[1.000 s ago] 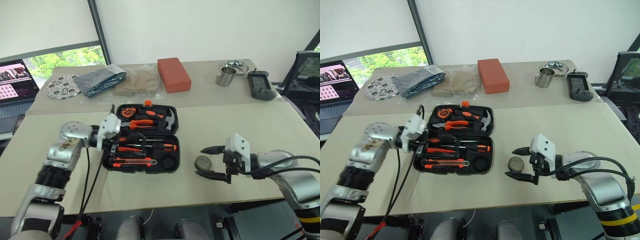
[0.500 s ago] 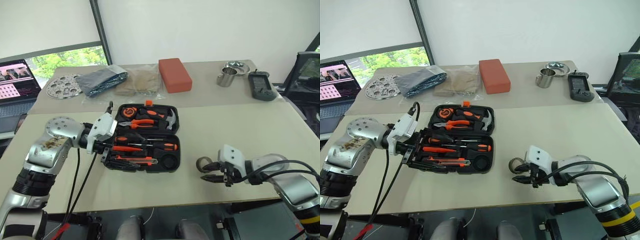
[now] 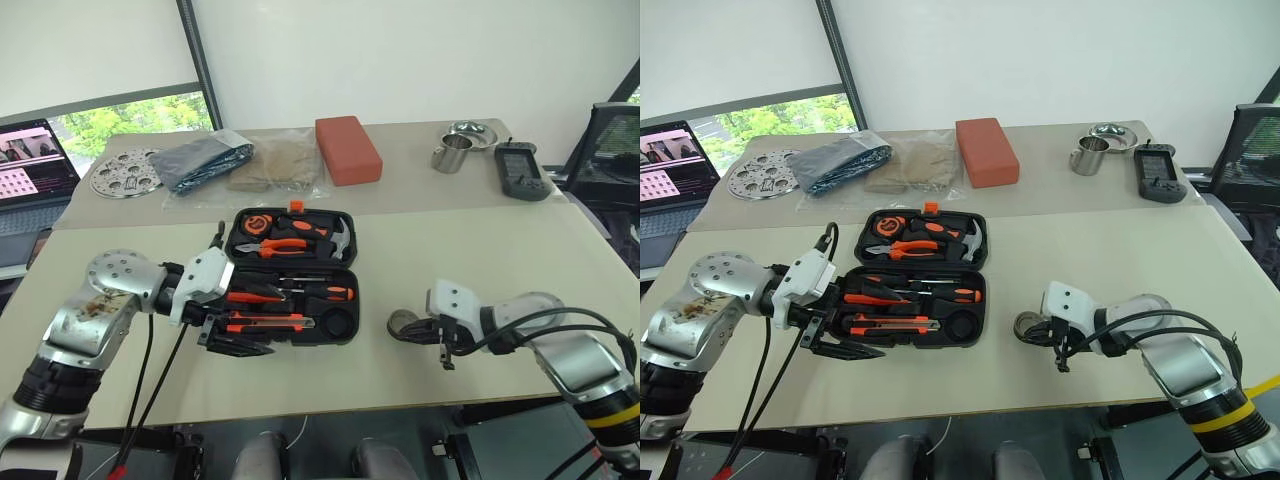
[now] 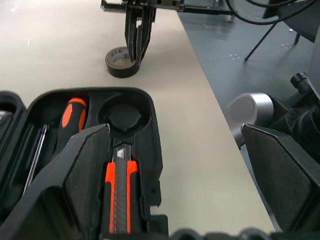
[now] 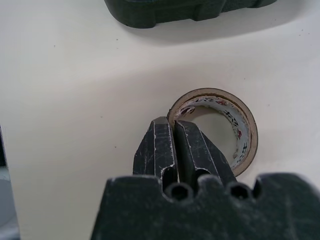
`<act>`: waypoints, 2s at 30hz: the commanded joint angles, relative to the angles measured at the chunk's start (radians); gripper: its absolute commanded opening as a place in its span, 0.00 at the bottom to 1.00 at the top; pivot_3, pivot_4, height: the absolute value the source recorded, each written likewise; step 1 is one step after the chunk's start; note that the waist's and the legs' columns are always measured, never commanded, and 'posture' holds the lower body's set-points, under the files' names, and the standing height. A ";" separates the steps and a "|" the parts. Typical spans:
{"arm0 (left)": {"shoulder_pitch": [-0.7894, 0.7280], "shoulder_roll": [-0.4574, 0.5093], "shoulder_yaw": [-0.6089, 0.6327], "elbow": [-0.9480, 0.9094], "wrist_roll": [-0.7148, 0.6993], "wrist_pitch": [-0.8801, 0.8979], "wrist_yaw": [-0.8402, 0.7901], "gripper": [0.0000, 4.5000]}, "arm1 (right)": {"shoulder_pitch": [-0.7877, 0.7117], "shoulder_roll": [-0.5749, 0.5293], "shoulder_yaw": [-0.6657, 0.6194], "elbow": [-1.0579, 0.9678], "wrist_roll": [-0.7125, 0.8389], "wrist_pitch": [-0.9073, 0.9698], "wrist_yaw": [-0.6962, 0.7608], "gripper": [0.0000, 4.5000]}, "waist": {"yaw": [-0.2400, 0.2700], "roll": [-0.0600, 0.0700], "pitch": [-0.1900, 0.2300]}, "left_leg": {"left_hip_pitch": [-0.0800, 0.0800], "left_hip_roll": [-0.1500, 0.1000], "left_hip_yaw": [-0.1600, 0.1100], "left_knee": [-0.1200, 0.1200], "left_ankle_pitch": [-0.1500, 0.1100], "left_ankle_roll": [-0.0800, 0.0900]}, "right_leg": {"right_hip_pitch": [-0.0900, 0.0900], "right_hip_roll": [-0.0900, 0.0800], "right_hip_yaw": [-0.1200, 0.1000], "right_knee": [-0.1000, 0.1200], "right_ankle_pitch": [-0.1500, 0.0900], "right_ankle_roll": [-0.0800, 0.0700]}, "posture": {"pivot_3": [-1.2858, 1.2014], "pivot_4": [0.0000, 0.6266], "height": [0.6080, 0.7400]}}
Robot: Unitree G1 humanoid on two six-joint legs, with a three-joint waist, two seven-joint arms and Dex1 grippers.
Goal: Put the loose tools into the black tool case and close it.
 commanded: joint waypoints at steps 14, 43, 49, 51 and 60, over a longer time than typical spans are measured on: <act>0.198 0.062 0.191 -0.139 -0.047 0.045 0.141 1.00 | -0.358 0.202 0.262 0.045 -0.047 0.077 0.133 0.01 | 0.018 -0.002 0.003 | 0.000 0.000 0.001 0.000 0.000 0.000 | 0.000 -0.004 -0.002 0.001 -0.001 -0.002 | 0.52 0.24 1.00; -0.292 -0.184 0.169 0.661 0.059 0.109 0.437 1.00 | -0.592 0.437 -0.166 0.711 0.053 0.152 -0.217 0.98 | 0.004 -0.004 0.004 | 0.000 0.000 0.001 -0.001 0.000 0.000 | -0.002 -0.001 -0.002 0.002 -0.001 -0.004 | 0.52 0.24 1.00; -0.569 -0.212 0.142 1.140 0.180 0.024 0.446 1.00 | -0.713 0.547 -0.277 0.967 0.105 0.261 -0.300 0.98 | -0.005 -0.004 0.005 | -0.001 0.001 0.003 -0.001 0.002 -0.003 | -0.004 0.001 -0.002 0.004 -0.001 -0.004 | 0.52 0.24 1.00; -0.623 -0.210 0.139 1.249 0.210 0.000 0.429 1.00 | -0.741 0.565 -0.301 1.027 0.111 0.262 -0.304 0.98 | -0.006 -0.004 0.005 | 0.000 0.000 0.004 -0.001 0.002 -0.003 | -0.004 0.000 -0.002 0.004 -0.001 -0.004 | 0.52 0.24 1.00; -0.707 -0.199 0.184 1.469 0.269 -0.007 0.438 1.00 | -0.765 0.593 -0.268 1.138 0.057 0.210 -0.283 0.54 | -0.004 -0.003 0.005 | -0.004 0.000 0.008 -0.001 0.001 -0.003 | -0.008 -0.001 -0.004 0.005 -0.001 -0.004 | 0.52 0.24 1.00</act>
